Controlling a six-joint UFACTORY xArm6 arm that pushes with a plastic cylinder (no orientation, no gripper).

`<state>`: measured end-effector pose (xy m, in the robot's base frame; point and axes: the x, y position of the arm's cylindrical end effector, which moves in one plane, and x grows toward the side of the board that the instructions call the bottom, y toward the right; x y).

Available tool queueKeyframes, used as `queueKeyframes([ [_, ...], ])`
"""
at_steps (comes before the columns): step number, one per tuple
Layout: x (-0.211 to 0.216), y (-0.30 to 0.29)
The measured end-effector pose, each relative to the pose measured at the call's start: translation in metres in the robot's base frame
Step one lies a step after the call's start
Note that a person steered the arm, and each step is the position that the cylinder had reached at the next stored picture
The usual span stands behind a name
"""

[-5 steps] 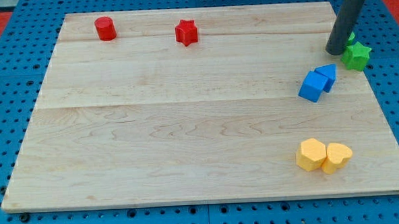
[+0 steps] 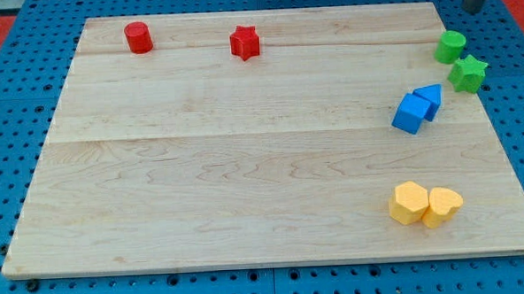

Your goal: Move green star into blue triangle

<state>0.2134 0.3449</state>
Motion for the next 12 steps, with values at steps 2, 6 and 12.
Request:
queueKeyframes([
  [2, 0.021, 0.0],
  [6, 0.127, 0.0],
  [12, 0.141, -0.07],
])
